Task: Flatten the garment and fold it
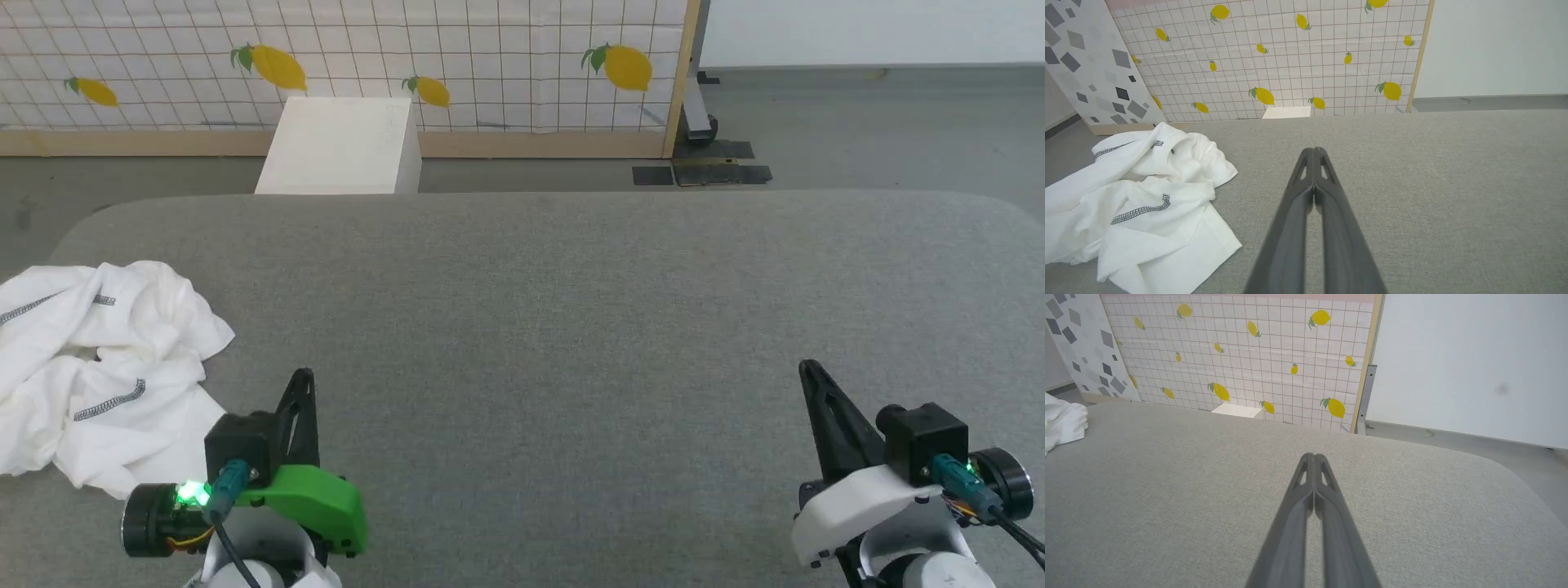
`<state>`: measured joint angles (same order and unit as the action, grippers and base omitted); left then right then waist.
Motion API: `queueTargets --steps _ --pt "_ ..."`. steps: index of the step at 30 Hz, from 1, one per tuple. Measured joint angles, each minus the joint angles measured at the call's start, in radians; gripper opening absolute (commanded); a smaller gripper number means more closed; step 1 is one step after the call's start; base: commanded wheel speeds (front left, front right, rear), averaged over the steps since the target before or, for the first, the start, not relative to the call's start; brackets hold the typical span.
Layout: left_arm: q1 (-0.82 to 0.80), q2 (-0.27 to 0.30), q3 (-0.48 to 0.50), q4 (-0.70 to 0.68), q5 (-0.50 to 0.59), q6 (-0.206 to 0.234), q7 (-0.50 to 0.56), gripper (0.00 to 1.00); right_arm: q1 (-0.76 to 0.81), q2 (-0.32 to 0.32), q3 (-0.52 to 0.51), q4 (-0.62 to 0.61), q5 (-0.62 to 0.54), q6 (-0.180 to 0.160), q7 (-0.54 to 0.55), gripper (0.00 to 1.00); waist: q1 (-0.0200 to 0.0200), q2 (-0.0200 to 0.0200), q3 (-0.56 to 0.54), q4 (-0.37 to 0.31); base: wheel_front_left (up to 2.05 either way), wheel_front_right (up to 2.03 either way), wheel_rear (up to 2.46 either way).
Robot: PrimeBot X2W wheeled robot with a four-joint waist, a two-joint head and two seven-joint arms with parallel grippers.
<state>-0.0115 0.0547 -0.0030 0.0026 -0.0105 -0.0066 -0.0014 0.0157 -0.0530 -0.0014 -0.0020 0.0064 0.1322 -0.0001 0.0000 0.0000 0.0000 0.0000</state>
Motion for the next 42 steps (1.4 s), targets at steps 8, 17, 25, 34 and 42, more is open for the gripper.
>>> queueTargets --steps 8,17,25,34,42 --pt "0.0 0.0 0.0 0.0 0.0 0.0 0.0 0.0 0.0 0.0 0.0 0.0 0.0 0.0 0.0 0.0 -0.0001 0.0 0.0 0.0 0.0 0.0 0.0" --pt "0.0 0.0 0.0 0.0 0.0 0.0 0.0 0.0 0.0 0.0 0.0 0.0 0.0 0.0 0.0 0.0 0.0 0.0 0.0 0.0 0.0 0.0 0.0" --pt "0.0 0.0 -0.002 0.0 -0.001 0.0 0.0 1.0 0.0 0.0 -0.001 0.0 0.0 0.0 0.0 1.0 0.0 0.0 0.0 0.0 0.0 0.0 0.0" --pt "-0.001 0.0 -0.016 0.017 -0.01 0.0 -0.011 1.0 0.0 0.0 -0.001 0.007 0.003 0.0 -0.005 1.0 0.0 0.0 -0.002 0.0 0.0 0.0 0.0" --pt "-0.004 0.0 -0.03 0.037 -0.021 0.012 -0.028 1.0 0.0 -0.001 -0.003 0.017 0.005 0.0 -0.017 1.0 0.0 0.0 -0.004 0.014 0.0 0.0 0.0"
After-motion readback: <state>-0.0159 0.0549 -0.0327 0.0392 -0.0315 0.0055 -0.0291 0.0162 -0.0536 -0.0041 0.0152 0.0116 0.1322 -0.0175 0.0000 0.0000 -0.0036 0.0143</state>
